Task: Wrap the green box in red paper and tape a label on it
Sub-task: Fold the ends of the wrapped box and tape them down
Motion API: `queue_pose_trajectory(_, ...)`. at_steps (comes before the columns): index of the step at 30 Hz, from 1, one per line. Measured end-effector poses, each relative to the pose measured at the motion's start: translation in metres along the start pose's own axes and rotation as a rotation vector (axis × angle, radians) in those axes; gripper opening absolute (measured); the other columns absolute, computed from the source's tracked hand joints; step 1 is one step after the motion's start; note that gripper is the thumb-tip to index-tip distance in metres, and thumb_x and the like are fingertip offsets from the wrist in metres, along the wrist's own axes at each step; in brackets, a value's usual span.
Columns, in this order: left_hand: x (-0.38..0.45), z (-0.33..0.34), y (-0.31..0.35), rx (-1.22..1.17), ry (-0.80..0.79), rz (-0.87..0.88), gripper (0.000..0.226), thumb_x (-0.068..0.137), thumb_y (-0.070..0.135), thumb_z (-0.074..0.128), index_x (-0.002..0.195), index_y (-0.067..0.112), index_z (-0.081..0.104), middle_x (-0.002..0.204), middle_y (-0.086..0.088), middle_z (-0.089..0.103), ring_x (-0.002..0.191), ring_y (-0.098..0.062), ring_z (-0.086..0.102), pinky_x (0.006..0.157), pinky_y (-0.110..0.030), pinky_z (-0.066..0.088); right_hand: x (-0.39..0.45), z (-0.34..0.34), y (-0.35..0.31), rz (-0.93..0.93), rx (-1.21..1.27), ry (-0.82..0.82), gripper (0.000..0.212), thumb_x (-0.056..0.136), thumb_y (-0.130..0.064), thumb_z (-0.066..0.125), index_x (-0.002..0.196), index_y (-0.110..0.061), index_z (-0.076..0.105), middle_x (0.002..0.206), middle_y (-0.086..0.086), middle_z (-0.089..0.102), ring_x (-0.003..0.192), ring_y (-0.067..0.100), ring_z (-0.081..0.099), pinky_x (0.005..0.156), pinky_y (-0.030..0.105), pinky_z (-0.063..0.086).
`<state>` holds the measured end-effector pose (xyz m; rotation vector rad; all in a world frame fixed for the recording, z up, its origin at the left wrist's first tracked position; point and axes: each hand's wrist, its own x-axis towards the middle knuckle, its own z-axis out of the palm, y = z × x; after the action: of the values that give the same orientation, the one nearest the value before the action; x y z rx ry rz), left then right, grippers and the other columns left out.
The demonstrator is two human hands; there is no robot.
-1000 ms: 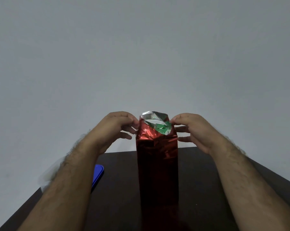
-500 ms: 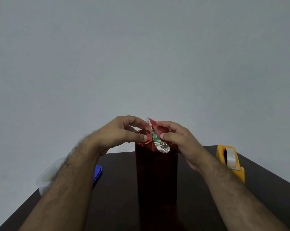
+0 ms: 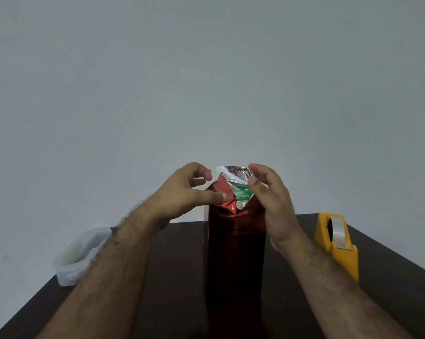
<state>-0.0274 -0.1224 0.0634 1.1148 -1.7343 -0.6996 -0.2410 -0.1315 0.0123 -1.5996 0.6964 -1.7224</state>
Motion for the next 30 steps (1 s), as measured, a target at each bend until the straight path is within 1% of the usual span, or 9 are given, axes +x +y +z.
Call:
queue_pose_trajectory(3,-0.001,-0.001,0.002,0.072,0.066,0.043,0.038,0.063,0.033,0.100,0.094,0.027,0.078,0.110,0.004,0.075,0.114,-0.006,0.064,0.089,-0.032,0.052,-0.001,-0.005,0.001,-0.475,-0.427,0.024,0.046,0.088,-0.052,0.064,0.129,-0.031,0.071,0.149,-0.008,0.053,0.142,0.010,0.046,0.111,0.020,0.041)
queue_pose_trajectory(4,-0.001,-0.002,0.003,0.082,0.052,0.059,0.033,0.066,0.032,0.099,0.092,0.025,0.080,0.106,0.001,0.076,0.111,-0.011,0.066,0.088,-0.033,0.052,0.000,-0.007,-0.001,-0.586,-0.548,-0.020,0.046,0.086,-0.051,0.067,0.125,-0.029,0.075,0.151,-0.005,0.051,0.145,0.010,0.041,0.114,0.018,0.036)
queue_pose_trajectory(6,-0.004,-0.003,0.005,0.062,-0.016,0.072,0.023,0.075,0.024,0.095,0.094,0.020,0.082,0.099,-0.005,0.079,0.105,-0.023,0.072,0.097,-0.041,0.057,0.000,-0.006,-0.005,-0.693,-0.691,-0.106,0.040,0.079,-0.048,0.074,0.112,-0.027,0.081,0.150,-0.003,0.054,0.149,0.014,0.036,0.120,0.034,0.033)
queue_pose_trajectory(9,-0.005,-0.003,0.006,0.062,-0.082,0.054,0.021,0.082,0.022,0.087,0.101,0.016,0.083,0.100,-0.006,0.081,0.103,-0.023,0.076,0.107,-0.046,0.055,0.001,-0.004,-0.004,-0.723,-0.731,-0.105,0.030,0.072,-0.040,0.082,0.100,-0.029,0.084,0.142,-0.005,0.061,0.148,0.018,0.039,0.118,0.047,0.036)
queue_pose_trajectory(13,-0.004,-0.001,0.003,0.087,-0.067,0.046,0.013,0.093,0.017,0.078,0.104,0.020,0.084,0.104,0.001,0.081,0.108,-0.015,0.074,0.110,-0.045,0.052,0.002,-0.007,-0.006,-0.730,-0.717,-0.102,0.018,0.068,-0.029,0.088,0.085,-0.027,0.083,0.134,-0.008,0.065,0.143,0.018,0.045,0.110,0.050,0.042)
queue_pose_trajectory(17,-0.003,-0.001,0.001,0.106,-0.063,0.071,0.013,0.098,0.016,0.072,0.103,0.019,0.084,0.105,0.002,0.081,0.109,-0.013,0.073,0.109,-0.042,0.052,-0.003,-0.001,-0.012,-0.719,-0.593,-0.063,0.014,0.069,-0.016,0.087,0.081,-0.022,0.083,0.124,-0.007,0.068,0.130,0.019,0.056,0.101,0.044,0.050)
queue_pose_trajectory(22,-0.007,-0.001,0.006,0.088,-0.090,0.088,0.017,0.097,0.012,0.072,0.109,0.017,0.083,0.105,0.002,0.082,0.106,-0.011,0.075,0.101,-0.030,0.056,-0.007,0.004,-0.016,-0.607,-0.437,-0.080,0.007,0.077,-0.018,0.082,0.083,-0.019,0.082,0.124,-0.008,0.068,0.127,0.021,0.061,0.099,0.043,0.055)
queue_pose_trajectory(27,-0.005,-0.001,0.005,0.073,0.000,0.083,0.017,0.087,0.015,0.085,0.103,0.021,0.082,0.105,0.005,0.081,0.109,-0.006,0.072,0.100,-0.033,0.056,-0.009,0.004,-0.018,-0.570,-0.318,-0.122,0.006,0.078,-0.010,0.085,0.082,-0.011,0.080,0.120,0.005,0.070,0.123,0.025,0.065,0.097,0.041,0.057)
queue_pose_trajectory(30,-0.003,-0.002,0.003,0.103,0.094,0.056,0.022,0.075,0.029,0.094,0.092,0.024,0.081,0.088,-0.004,0.073,0.085,-0.013,0.066,0.082,-0.035,0.052,-0.009,0.006,-0.017,-0.549,-0.349,-0.100,0.005,0.081,-0.013,0.084,0.084,-0.012,0.079,0.120,0.002,0.070,0.124,0.023,0.064,0.095,0.037,0.057)
